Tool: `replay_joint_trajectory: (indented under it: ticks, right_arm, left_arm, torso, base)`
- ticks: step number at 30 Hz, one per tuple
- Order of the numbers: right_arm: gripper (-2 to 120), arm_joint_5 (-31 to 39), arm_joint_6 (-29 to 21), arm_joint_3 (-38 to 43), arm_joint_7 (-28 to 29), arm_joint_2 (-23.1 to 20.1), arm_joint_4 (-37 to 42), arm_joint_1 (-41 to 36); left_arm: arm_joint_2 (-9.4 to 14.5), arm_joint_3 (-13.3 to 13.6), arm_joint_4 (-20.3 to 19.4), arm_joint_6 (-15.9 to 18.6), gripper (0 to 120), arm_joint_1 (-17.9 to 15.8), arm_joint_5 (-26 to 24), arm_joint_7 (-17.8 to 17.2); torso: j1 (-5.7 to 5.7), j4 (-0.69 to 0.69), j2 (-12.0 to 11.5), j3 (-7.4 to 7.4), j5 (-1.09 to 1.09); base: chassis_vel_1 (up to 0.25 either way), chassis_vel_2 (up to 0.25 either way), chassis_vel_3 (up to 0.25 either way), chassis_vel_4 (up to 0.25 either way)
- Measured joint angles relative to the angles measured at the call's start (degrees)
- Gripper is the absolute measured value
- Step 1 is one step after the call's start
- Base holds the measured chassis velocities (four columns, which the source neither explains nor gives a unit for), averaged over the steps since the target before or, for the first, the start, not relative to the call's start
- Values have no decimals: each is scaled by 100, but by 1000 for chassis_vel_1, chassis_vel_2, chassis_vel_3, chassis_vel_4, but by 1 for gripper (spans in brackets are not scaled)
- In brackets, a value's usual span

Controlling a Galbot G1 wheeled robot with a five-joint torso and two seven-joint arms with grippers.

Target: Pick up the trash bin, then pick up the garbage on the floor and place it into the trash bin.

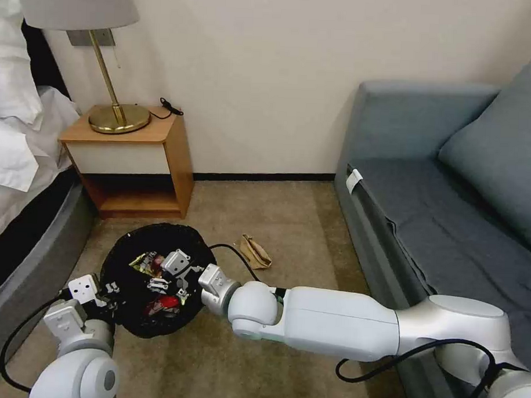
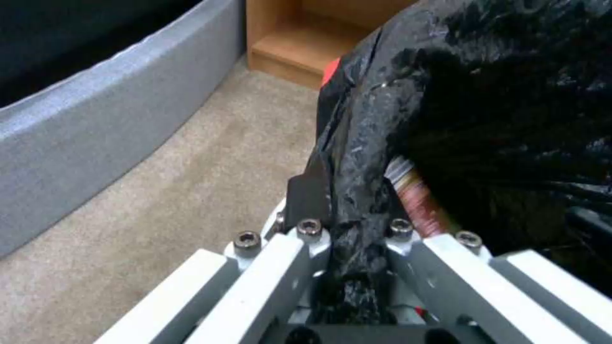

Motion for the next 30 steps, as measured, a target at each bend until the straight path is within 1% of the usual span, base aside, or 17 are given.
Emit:
replay_joint_trajectory:
  ticks: [2, 3, 4, 5, 6, 10, 11, 14, 15, 16, 18, 19, 22, 23, 26, 27, 30]
  right_arm:
    - [89, -47, 13, 142, 49, 7, 20, -8]
    - [89, -47, 13, 142, 49, 7, 20, -8]
    - [92, -51, 13, 194, 60, 2, 41, -8]
    - [98, -50, 13, 358, 71, -34, 112, -1]
    - [98, -50, 13, 358, 71, -34, 112, -1]
    - [100, -2, -2, 893, 88, -322, 432, 26]
    - [100, -2, -2, 893, 88, -322, 432, 26]
    - [100, 73, -50, 1390, 189, -722, 740, -76]
    - [100, 73, -50, 1390, 189, -722, 740, -76]
    - [100, 96, -91, 1642, 221, -968, 884, -160]
    - [100, 122, -148, 2031, 257, -1304, 1085, -343]
    - [100, 122, -148, 2031, 257, -1304, 1085, -343]
    - [100, 70, -243, 2935, 431, -1779, 1477, -951]
    - [100, 70, -243, 2935, 431, -1779, 1477, -951]
    - [100, -103, -283, 3573, 746, -2138, 1955, -1577]
    - [100, -103, -283, 3573, 746, -2138, 1955, -1577]
    - [100, -412, -407, 4474, 1103, -2305, 2443, -2358]
  left_arm:
    - [-8, -1, -22, -2, 2, 27, 5, 0]
    - [-8, -1, -22, -2, 2, 27, 5, 0]
    - [-10, -2, -28, -3, 2, 31, 5, 1]
    - [-14, -3, -50, -4, 2, 41, 8, 2]
    - [-14, -3, -50, -4, 2, 41, 8, 2]
    - [-27, -8, -73, -5, 2, 60, 15, 2]
    - [-27, -8, -73, -5, 2, 60, 15, 2]
    - [-27, -20, -74, -11, 2, 75, 17, 5]
    - [-27, -20, -74, -11, 2, 75, 17, 5]
    - [-27, -28, -74, -17, 2, 78, 17, 6]
    - [-27, -45, -78, -25, 2, 86, 17, 8]
    - [-27, -45, -78, -25, 2, 86, 17, 8]
    - [-18, -93, -84, -42, 2, 110, 7, 18]
    - [-18, -93, -84, -42, 2, 110, 7, 18]
    - [3, -114, -99, -49, 2, 136, -19, 27]
    - [3, -114, -99, -49, 2, 136, -19, 27]
    - [8, -128, -110, -52, 2, 137, -33, 31]
  torso:
    - [0, 0, 0, 0, 0]
    - [0, 0, 0, 0, 0]
    - [0, 1, 0, 0, 0]
    - [0, 1, 0, 0, 0]
    - [0, 1, 0, 0, 0]
    - [0, 1, 0, 0, 1]
    - [0, 1, 0, 0, 1]
    - [0, 1, 0, 0, 1]
    - [0, 1, 0, 0, 1]
    - [0, 1, 0, 0, 1]
    - [0, 0, 0, 0, 1]
    - [0, 0, 0, 0, 1]
    - [0, -2, 0, 0, 2]
    - [0, -2, 0, 0, 2]
    - [0, 0, 0, 0, 2]
    - [0, 0, 0, 0, 2]
    - [0, -1, 1, 0, 1]
  base:
    - [0, 0, 0, 0]
    - [0, 0, 0, 0]
    - [0, 0, 0, 0]
    - [0, 0, 0, 0]
    - [0, 0, 0, 0]
    - [0, 0, 0, 0]
    - [0, 0, 0, 0]
    - [0, 0, 0, 0]
    - [0, 0, 0, 0]
    - [0, 0, 0, 0]
    - [0, 0, 0, 0]
    - [0, 0, 0, 0]
    - [0, 0, 0, 0]
    - [0, 0, 0, 0]
    - [0, 0, 0, 0]
    - [0, 0, 0, 0]
    - [0, 0, 0, 0]
